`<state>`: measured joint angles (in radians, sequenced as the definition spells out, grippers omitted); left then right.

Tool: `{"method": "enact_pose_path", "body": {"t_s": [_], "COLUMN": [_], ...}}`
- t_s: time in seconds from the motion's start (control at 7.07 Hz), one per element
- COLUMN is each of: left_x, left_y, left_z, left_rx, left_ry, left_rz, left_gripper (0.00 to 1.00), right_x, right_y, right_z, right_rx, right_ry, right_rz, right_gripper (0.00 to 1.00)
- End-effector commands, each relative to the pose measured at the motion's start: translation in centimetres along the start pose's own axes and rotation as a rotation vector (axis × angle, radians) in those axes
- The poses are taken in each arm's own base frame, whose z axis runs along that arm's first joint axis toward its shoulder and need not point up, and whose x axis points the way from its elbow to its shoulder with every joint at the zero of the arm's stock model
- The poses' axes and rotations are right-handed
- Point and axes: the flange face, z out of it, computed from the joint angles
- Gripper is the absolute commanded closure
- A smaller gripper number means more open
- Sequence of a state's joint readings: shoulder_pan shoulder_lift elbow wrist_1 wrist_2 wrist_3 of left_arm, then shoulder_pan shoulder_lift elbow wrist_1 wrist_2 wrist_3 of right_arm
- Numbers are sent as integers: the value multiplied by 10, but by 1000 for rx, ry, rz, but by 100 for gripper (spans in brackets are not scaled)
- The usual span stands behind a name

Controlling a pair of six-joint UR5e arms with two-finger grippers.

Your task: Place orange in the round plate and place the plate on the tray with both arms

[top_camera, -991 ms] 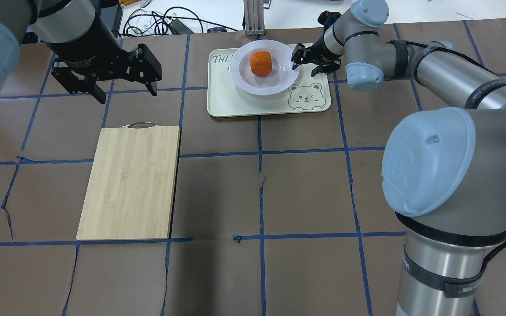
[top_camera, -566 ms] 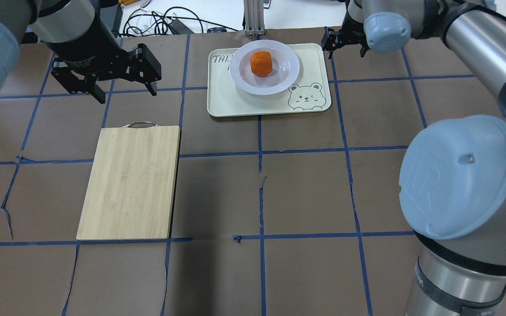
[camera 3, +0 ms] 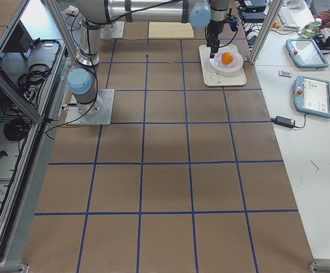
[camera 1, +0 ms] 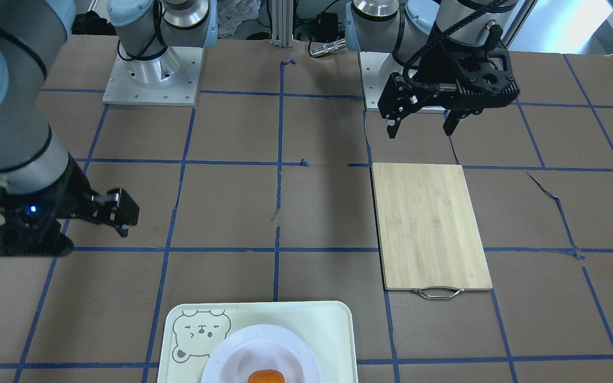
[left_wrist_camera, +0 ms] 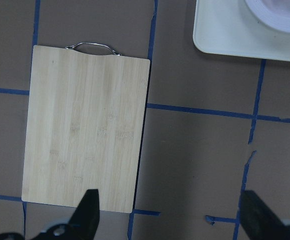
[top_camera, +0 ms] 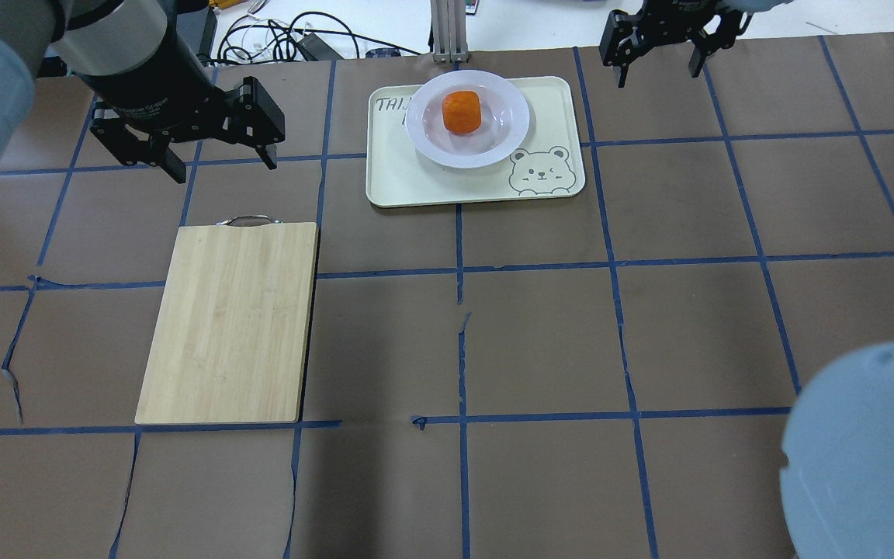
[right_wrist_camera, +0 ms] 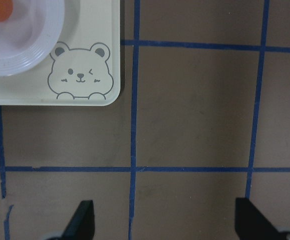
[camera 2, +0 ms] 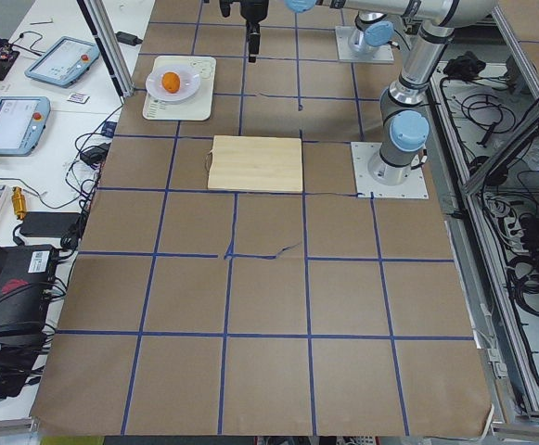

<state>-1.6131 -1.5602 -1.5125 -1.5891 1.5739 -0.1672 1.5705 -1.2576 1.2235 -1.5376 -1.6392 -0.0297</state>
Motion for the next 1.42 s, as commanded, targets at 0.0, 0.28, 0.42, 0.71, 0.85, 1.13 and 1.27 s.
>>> {"method": "enact_pose_path", "body": {"t_s": [0.0,0.28,0.42,0.71,0.85,1.13,1.27], "left_x": [0,0,0,0,0,0,0], "left_y": [0,0,0,1,0,0,0], "left_z": [0,0,-1,-1,-1,-1,-1], "left_rx": [0,0,2,2,2,2,2], "left_ry": [0,0,0,0,0,0,0], "left_rz": [-1,-1,-1,1,-1,-1,1], "left_gripper": [0,0,0,0,0,0,0], "right_x": [-1,-2,-5,-5,-3,-3,-3], "right_y": [62,64,61,64,66,67,67], "right_z": [-48,-45,-48,-47,-49,-45,-43], "right_rx": [18,38,48,47,52,41,38], "right_ry": [-10,-10,-88,-58,-39,-39,-39], "right_rz": [40,33,34,36,38,42,43], "right_gripper": [0,0,0,0,0,0,0]}}
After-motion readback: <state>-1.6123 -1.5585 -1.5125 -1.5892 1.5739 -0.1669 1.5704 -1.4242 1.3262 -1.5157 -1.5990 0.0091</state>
